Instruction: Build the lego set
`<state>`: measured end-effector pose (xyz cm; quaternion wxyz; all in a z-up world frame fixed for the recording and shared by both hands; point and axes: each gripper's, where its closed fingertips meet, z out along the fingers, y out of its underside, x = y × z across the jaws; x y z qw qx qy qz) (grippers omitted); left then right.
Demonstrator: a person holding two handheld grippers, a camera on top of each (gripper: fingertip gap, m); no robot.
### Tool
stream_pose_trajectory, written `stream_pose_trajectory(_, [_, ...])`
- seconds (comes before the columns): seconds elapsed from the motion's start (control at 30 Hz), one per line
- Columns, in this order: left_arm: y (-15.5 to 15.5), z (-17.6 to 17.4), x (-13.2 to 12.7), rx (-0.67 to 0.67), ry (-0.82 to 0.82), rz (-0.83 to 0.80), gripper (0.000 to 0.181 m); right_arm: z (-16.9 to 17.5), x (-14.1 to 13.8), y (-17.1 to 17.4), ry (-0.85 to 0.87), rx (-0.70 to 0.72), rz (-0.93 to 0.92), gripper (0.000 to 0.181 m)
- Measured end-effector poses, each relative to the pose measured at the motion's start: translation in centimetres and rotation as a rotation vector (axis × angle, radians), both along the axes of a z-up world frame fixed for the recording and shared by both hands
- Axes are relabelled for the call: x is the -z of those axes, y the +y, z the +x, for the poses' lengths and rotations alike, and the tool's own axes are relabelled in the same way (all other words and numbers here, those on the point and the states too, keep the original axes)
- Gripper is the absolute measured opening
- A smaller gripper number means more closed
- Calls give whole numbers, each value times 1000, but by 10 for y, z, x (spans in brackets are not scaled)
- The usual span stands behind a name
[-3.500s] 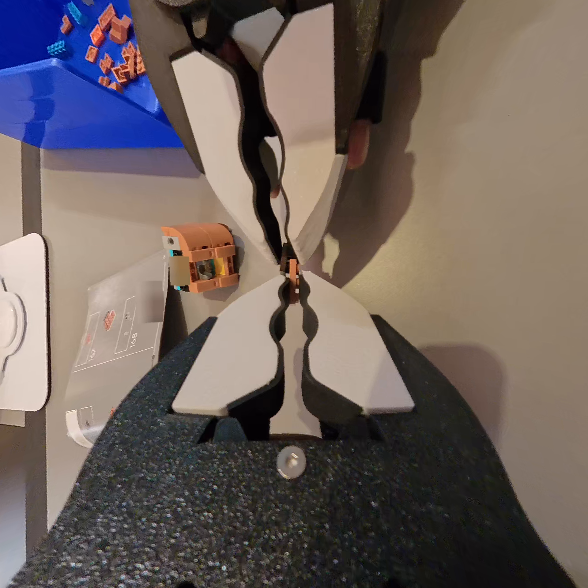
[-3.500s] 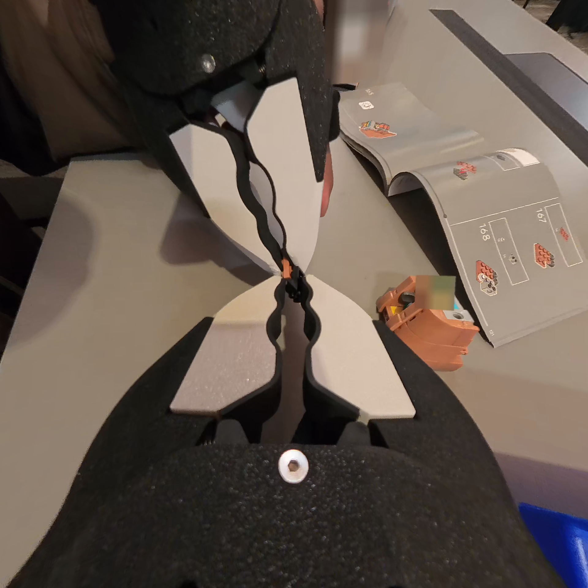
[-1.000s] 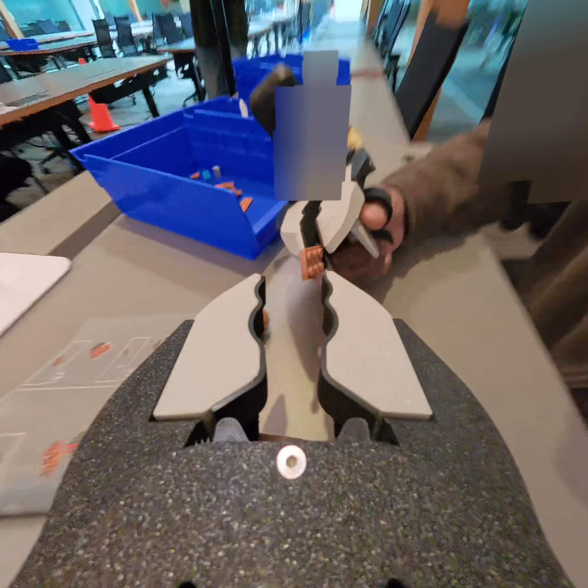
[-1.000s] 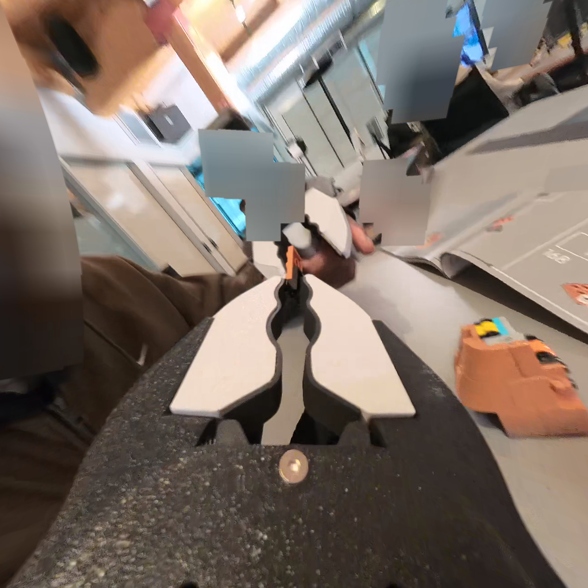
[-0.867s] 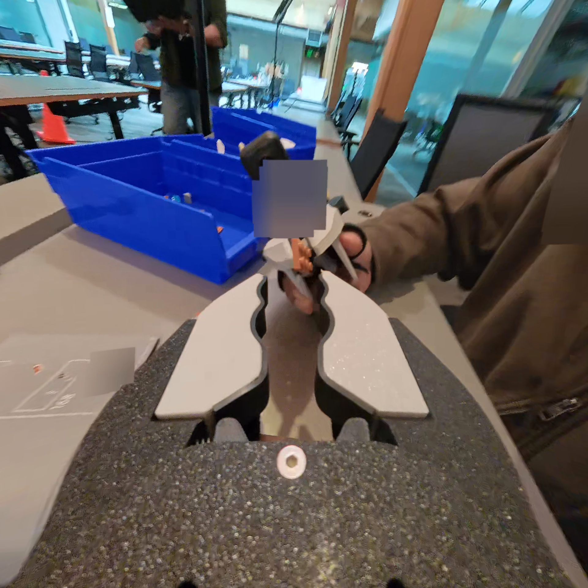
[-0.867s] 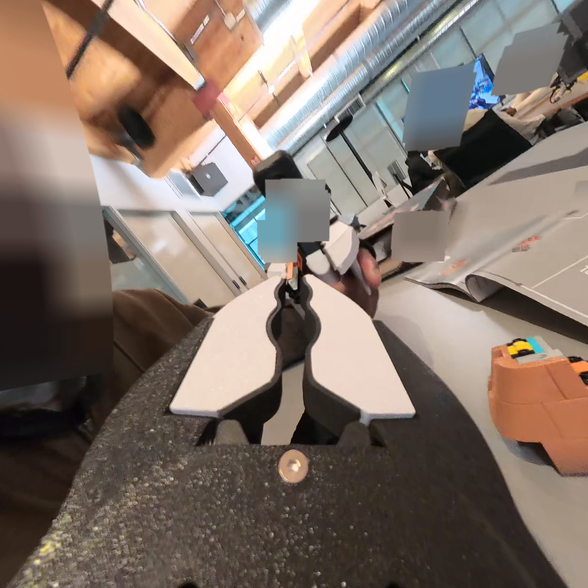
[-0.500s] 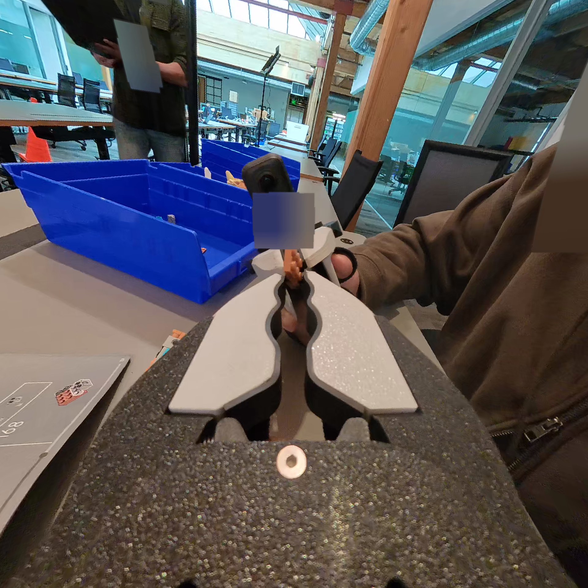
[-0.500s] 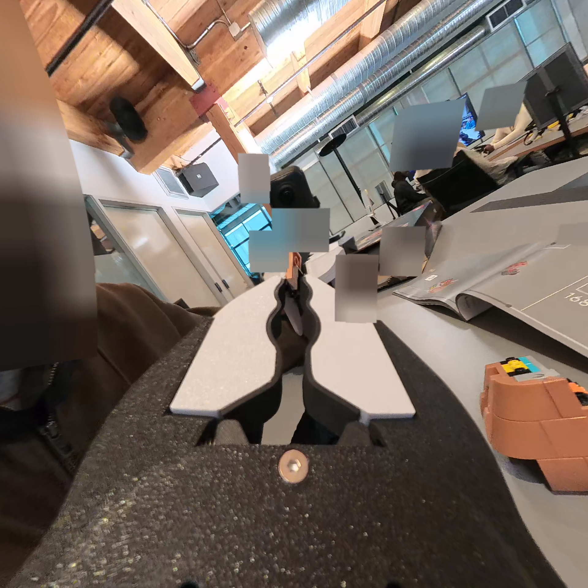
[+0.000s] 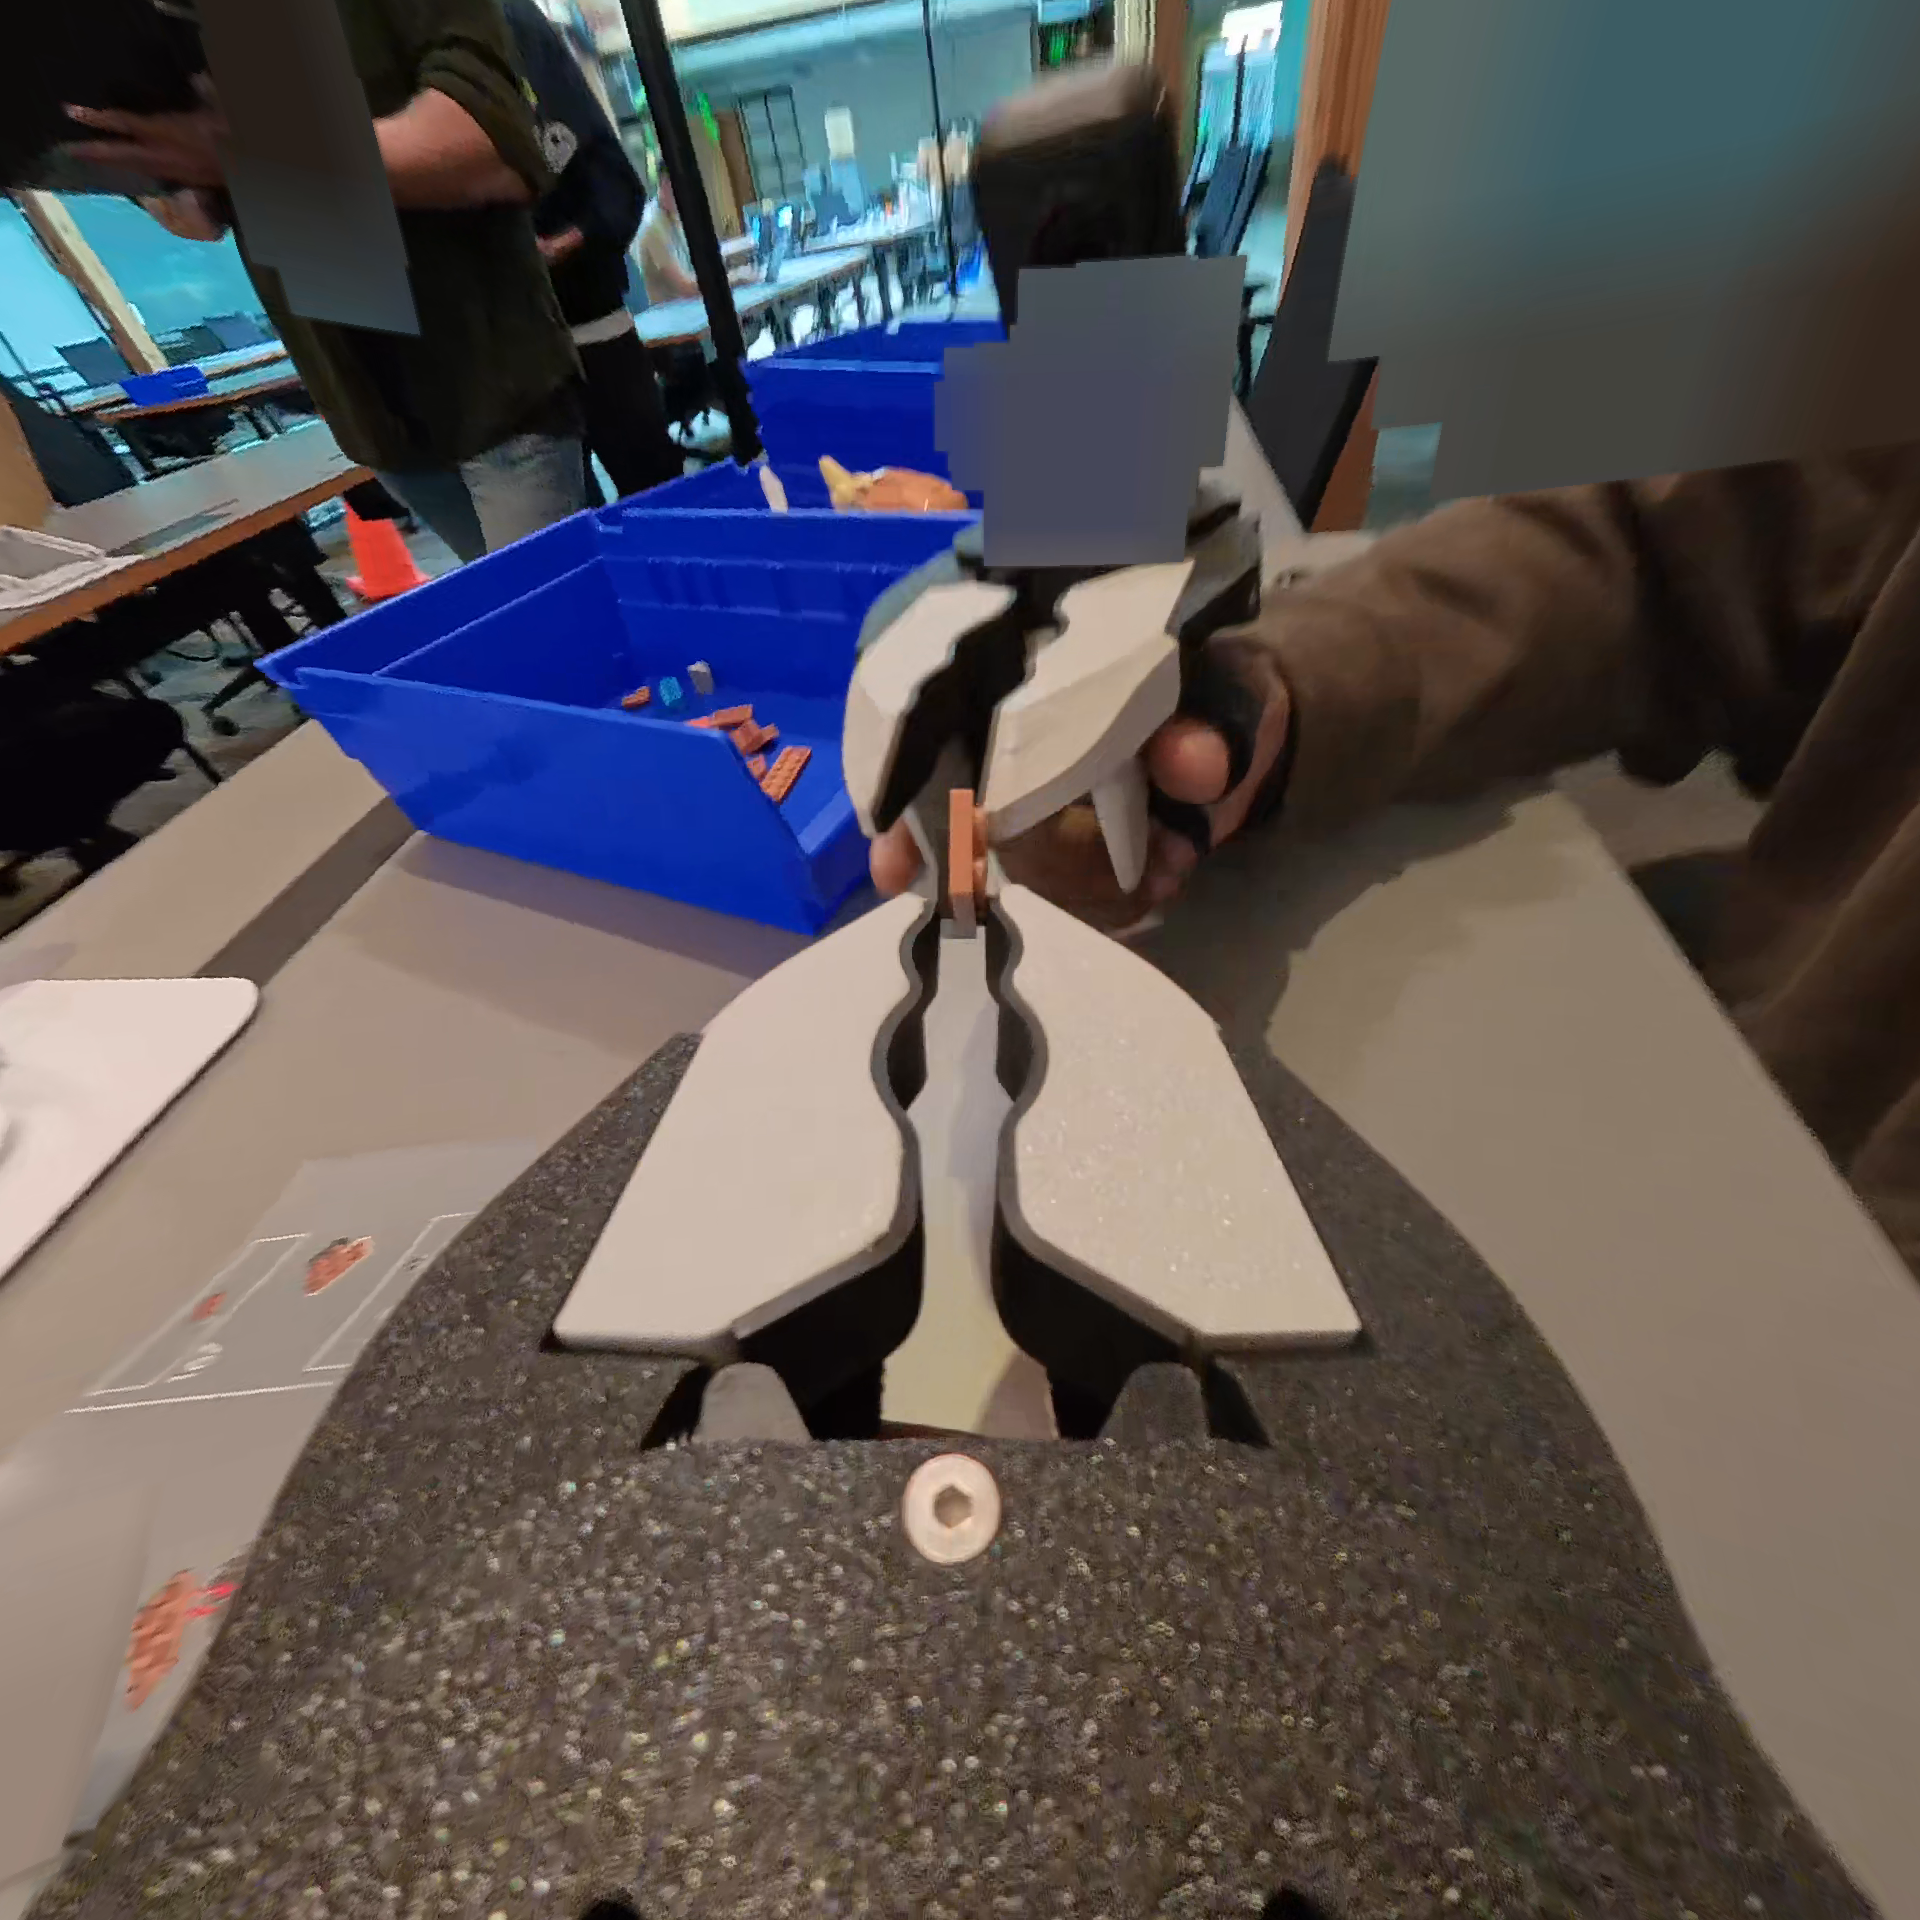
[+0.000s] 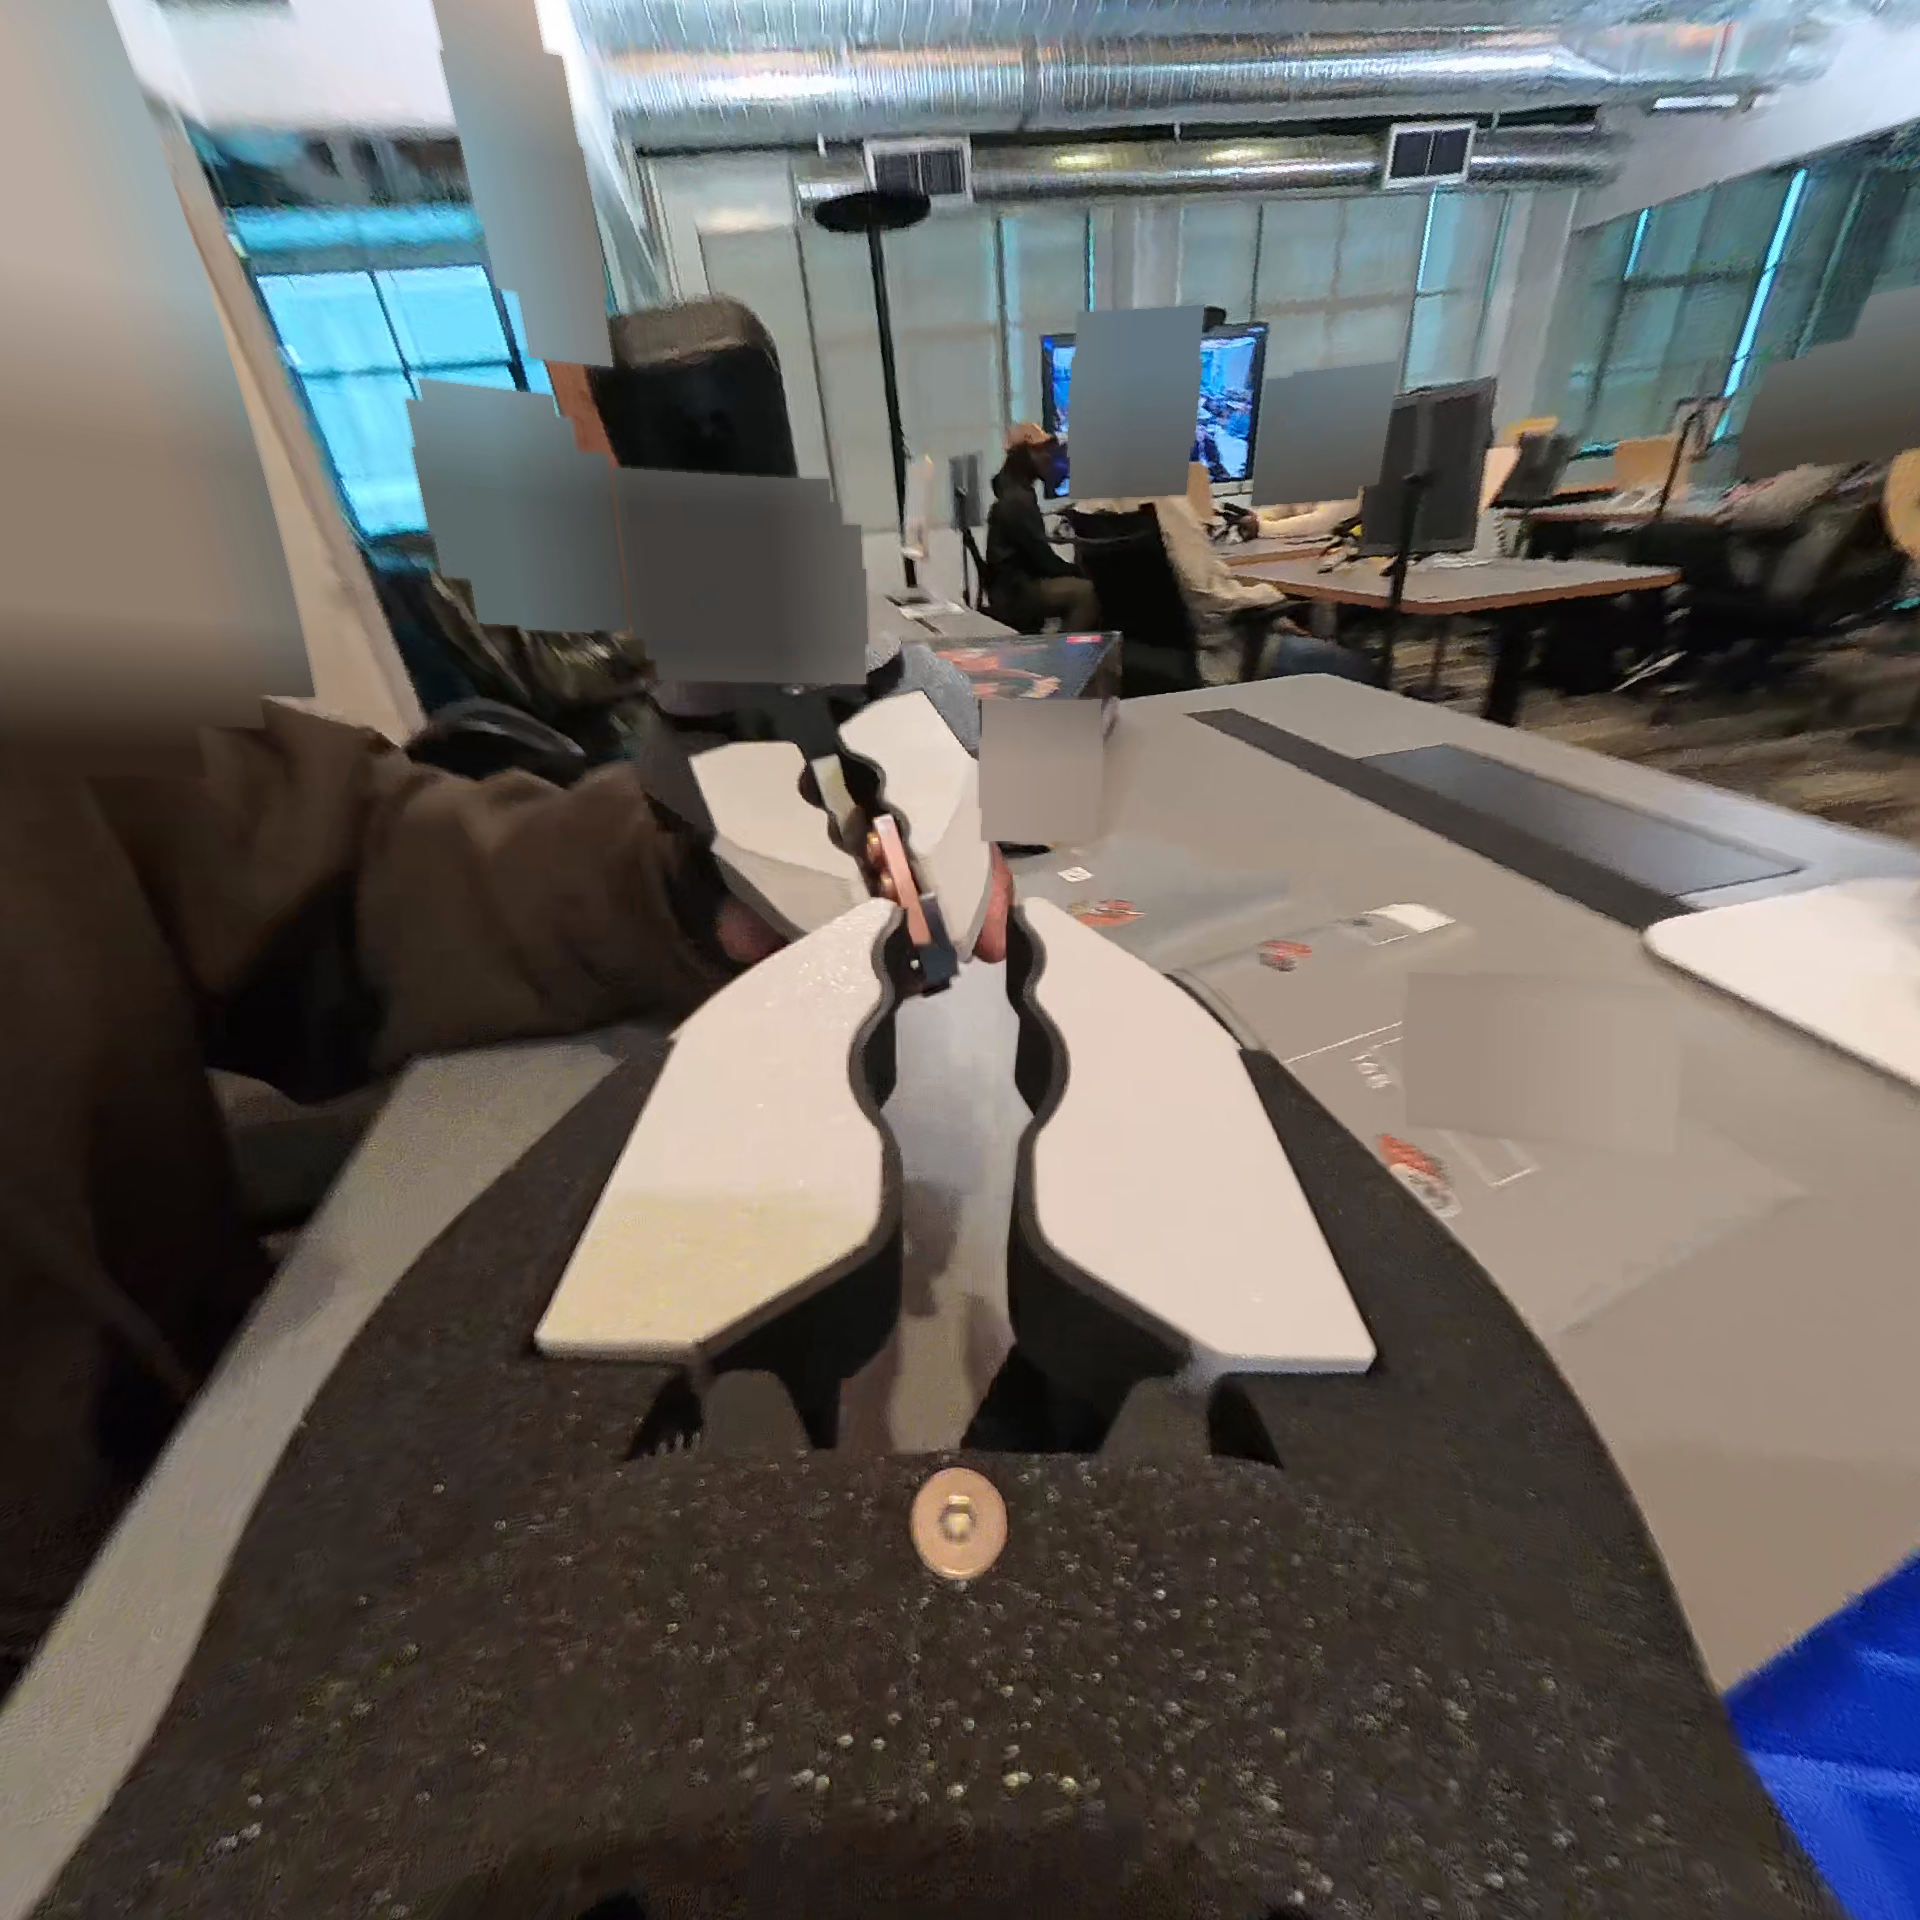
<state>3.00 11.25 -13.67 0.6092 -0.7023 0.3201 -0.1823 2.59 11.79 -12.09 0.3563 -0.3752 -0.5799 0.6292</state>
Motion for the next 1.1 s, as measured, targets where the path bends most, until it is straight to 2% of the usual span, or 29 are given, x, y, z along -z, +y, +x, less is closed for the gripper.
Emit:
stream_pose_trajectory(0.17, [-2,2,6,-7,116,-13,8,2,8,-11,-24,-17,182,16])
stream_pose_trajectory(0.27, [-4,3,9,4,132,-35,8,1,11,-14,-38,-19,194,10])
stream_pose_trajectory(0.4, [-6,3,6,22,88,-53,9,1,8,-15,-40,-50,89,9])
stream_pose_trajectory(0.53, [-4,1,-2,41,-76,-60,20,1,-5,-8,-4,-81,-152,9])
stream_pose_trajectory(0.7, [-4,2,-15,75,-265,-58,21,0,-9,-2,5,-118,-346,8])
stream_pose_trajectory(0.83, [-2,2,-18,81,-343,-69,17,-1,-6,-4,-1,-129,-379,9])
stream_pose_trajectory(0.9, [-3,3,-18,88,-358,-73,9,-2,-5,-6,-3,-127,-373,9])
stream_pose_trajectory(1.1, [-2,2,-18,80,-373,-67,8,-1,-5,-6,2,-118,-350,9])
